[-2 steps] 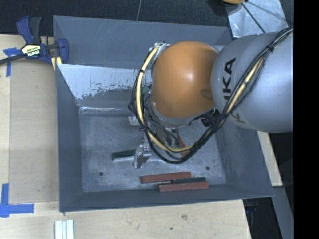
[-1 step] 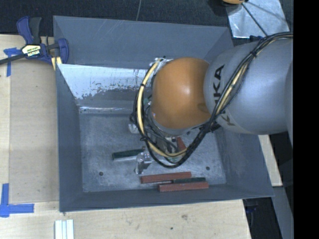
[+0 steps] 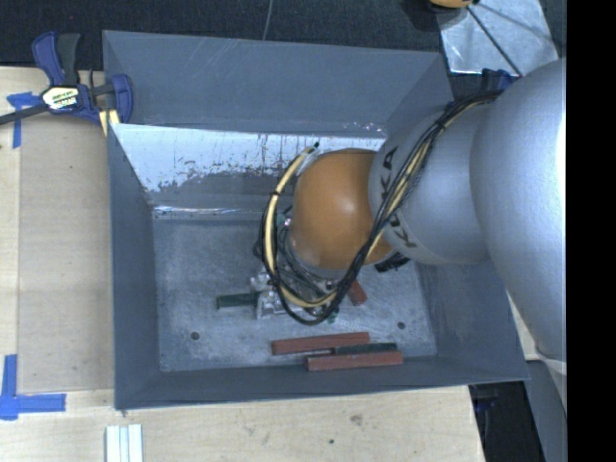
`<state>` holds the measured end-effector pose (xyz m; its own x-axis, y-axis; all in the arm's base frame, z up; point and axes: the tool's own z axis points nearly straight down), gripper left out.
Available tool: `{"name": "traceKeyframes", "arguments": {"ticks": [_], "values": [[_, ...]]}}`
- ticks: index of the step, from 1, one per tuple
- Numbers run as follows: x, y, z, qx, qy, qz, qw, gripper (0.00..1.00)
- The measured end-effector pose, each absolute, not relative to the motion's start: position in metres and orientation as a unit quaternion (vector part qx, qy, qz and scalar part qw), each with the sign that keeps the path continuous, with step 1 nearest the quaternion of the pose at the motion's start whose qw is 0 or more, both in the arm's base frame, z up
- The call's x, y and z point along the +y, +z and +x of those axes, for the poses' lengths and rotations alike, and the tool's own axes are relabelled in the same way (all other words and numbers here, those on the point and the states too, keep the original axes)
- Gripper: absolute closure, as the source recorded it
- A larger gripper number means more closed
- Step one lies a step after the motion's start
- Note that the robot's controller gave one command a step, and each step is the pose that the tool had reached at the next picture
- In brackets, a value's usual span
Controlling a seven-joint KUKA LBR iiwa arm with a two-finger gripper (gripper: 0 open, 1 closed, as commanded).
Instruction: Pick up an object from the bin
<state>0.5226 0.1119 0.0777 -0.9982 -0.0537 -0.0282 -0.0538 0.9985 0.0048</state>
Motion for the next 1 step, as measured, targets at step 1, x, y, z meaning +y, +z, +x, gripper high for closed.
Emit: {"name": "traceKeyframes", "arguments": {"ticks": [1], "values": [[0.1119,0.0778,0.5226,1.0,0.003,-0.027,0.014,1.0]]}}
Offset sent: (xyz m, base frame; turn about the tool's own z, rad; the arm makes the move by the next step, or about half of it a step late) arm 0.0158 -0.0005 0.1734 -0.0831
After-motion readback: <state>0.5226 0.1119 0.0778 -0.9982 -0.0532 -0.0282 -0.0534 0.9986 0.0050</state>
